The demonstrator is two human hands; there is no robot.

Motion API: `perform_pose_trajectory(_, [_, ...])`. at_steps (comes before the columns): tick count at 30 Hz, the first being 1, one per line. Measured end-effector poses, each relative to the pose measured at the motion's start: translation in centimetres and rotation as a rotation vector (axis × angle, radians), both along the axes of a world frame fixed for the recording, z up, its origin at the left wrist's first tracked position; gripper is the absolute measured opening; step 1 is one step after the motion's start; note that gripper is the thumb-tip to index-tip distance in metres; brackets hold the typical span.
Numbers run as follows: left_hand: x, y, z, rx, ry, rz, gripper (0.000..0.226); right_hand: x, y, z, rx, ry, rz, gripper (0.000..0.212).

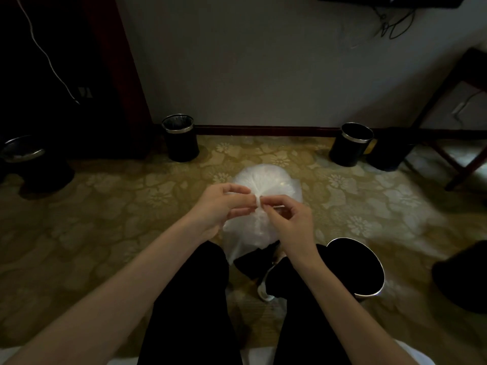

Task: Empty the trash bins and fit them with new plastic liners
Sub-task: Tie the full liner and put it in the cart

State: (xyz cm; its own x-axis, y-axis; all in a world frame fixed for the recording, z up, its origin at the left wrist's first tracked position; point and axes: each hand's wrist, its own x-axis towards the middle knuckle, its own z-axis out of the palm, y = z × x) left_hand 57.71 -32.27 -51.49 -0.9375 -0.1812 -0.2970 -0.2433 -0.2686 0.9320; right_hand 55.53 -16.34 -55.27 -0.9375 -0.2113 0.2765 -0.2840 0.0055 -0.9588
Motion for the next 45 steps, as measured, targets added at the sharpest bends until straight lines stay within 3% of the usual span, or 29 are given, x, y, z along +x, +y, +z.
perform_pose_trajectory(5, [-0.2,-0.3,-0.4,-0.055,-0.033,-0.024,0.032,-0.1,0.7,0.3,0.109,0.060,0.086,0.014])
perform_pose_trajectory(7, [-0.2,-0.7,-0.4,-0.141,-0.024,-0.088,0.032,-0.5,1.0,0.3,0.112,-0.095,0.169,0.016])
perform_pose_trajectory(10, [-0.1,-1.2,0.3,-0.369,0.071,-0.228,0.029,-1.2,1.6,0.7,-0.069,-0.517,0.312,0.024])
perform_pose_trajectory(12, [-0.3,-1.3,0.8,-0.535,0.148,-0.275,0.029,-1.3,1.8,1.0,-0.126,-0.615,0.404,0.024])
perform_pose_trajectory(15, [-0.3,-1.3,1.0,-0.671,0.212,-0.316,0.028,-1.1,1.8,1.4,0.008,-0.423,0.350,0.013])
perform_pose_trajectory(18, [0.0,-1.3,0.7,-0.853,0.259,-0.328,0.030,-1.1,1.7,2.1,0.398,-0.030,0.305,0.032])
perform_pose_trajectory(21, [0.5,-1.3,0.8,-1.028,0.339,-0.318,0.030,-0.7,0.9,2.8,0.693,0.145,0.300,0.031])
perform_pose_trajectory(26, [1.0,-0.9,0.6,-0.937,0.411,-0.236,0.026,-0.4,0.3,4.1,0.933,0.323,0.146,0.024])
perform_pose_trajectory(29, [1.3,-1.4,0.7,-0.852,0.388,-0.163,0.036,-0.6,0.8,4.5,1.086,0.471,0.098,0.027])
perform_pose_trajectory(32, [1.8,-1.6,0.9,-0.818,0.389,-0.135,0.044,-0.5,1.5,4.8,1.112,0.572,0.076,0.025])
perform_pose_trajectory(35, [1.9,-1.4,1.4,-0.783,0.402,-0.103,0.038,-0.6,1.9,5.4,1.086,0.664,0.009,0.020])
perform_pose_trajectory(45, [-0.1,-6.1,2.8,-0.743,0.344,-0.031,0.035,-4.2,-2.2,7.2,1.090,0.683,0.048,0.018])
